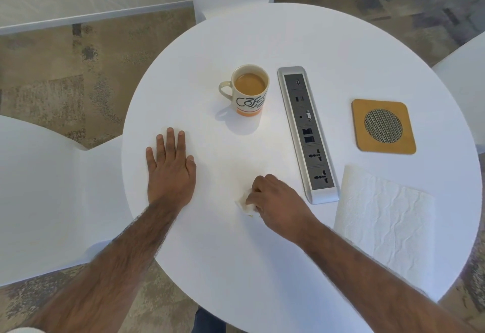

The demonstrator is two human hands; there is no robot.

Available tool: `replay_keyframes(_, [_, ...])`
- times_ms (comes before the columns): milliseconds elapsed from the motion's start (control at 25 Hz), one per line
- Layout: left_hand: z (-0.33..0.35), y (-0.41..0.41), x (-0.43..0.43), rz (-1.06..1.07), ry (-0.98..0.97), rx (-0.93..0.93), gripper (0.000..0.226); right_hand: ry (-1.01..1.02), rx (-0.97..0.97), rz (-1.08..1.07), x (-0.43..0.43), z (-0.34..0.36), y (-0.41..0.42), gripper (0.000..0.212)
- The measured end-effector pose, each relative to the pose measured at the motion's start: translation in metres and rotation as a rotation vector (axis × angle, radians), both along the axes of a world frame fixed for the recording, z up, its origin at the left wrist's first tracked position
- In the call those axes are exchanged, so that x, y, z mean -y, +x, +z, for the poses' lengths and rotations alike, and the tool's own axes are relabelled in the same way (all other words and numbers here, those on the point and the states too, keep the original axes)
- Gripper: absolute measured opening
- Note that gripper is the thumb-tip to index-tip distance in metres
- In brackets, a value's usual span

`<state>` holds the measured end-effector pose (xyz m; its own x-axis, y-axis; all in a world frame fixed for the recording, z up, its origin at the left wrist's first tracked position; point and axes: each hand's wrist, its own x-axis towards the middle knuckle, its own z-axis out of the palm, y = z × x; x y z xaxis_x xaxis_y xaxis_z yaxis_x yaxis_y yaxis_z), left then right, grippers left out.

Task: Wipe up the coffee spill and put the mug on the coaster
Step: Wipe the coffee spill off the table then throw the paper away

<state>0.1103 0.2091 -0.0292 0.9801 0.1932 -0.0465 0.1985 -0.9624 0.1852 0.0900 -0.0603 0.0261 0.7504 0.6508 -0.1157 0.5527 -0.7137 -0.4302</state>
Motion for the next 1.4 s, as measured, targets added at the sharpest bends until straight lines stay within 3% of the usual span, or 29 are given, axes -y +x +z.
replay_keyframes(160, [0.001, 0.0, -0.001, 0.003, 0.004, -0.001, 0.066, -0.013, 0.1, 0.131, 0.005, 0.005, -0.012, 0.023])
replay_keyframes(320, [0.001, 0.0, 0.0, 0.002, 0.0, 0.0, 0.066, -0.038, -0.001, 0.289, 0.017, 0.007, -0.013, 0.025])
replay_keyframes(400, [0.001, 0.0, 0.0, 0.001, 0.003, 0.005, 0.066, -0.016, -0.223, 0.161, 0.02, 0.015, 0.004, 0.03])
replay_keyframes(480, [0.0, 0.0, -0.001, 0.0, 0.007, 0.003, 0.066, 0.066, -0.366, -0.119, 0.025, 0.022, 0.024, 0.033])
replay_keyframes(600, [-0.001, -0.001, -0.001, -0.005, 0.009, 0.011, 0.066, 0.021, -0.172, -0.335, 0.023, 0.026, 0.033, 0.028])
replay_keyframes(720, [-0.001, 0.0, -0.001, -0.005, 0.002, 0.016, 0.066, -0.079, 0.013, -0.233, 0.014, 0.017, 0.007, 0.018])
replay_keyframes(840, [0.0, 0.0, 0.0, -0.013, 0.001, 0.023, 0.066, 0.015, 0.026, -0.256, 0.011, 0.008, -0.017, 0.016])
replay_keyframes(880, [0.001, 0.0, -0.001, -0.016, 0.0, 0.021, 0.066, 0.124, -0.069, -0.38, 0.01, 0.008, -0.018, 0.021])
replay_keyframes(960, [0.0, -0.001, 0.0, -0.017, 0.002, 0.027, 0.066, 0.463, -0.492, -0.745, 0.009, 0.009, -0.012, 0.032])
replay_keyframes(1040, [-0.002, -0.001, 0.0, -0.02, 0.011, 0.023, 0.065, 0.749, -0.883, -0.98, 0.013, 0.012, -0.004, 0.035])
replay_keyframes(1200, [0.005, -0.002, 0.0, -0.039, -0.053, 0.116, 0.06, 0.9, -1.079, -0.948, 0.02, 0.023, 0.01, 0.024])
replay_keyframes(1280, [0.021, -0.01, 0.016, -0.112, -0.271, 0.223, 0.046, 0.991, -1.159, -0.894, 0.018, 0.028, 0.013, 0.026])
replay_keyframes(1320, [0.035, -0.013, 0.031, -0.088, -0.547, 0.223, 0.039, 1.023, -1.193, -0.873, 0.017, 0.032, 0.013, 0.03])
replay_keyframes(1400, [0.074, -0.025, 0.069, 0.077, -1.277, -0.032, 0.043, 1.083, -1.217, -0.864, 0.014, 0.035, 0.011, 0.025])
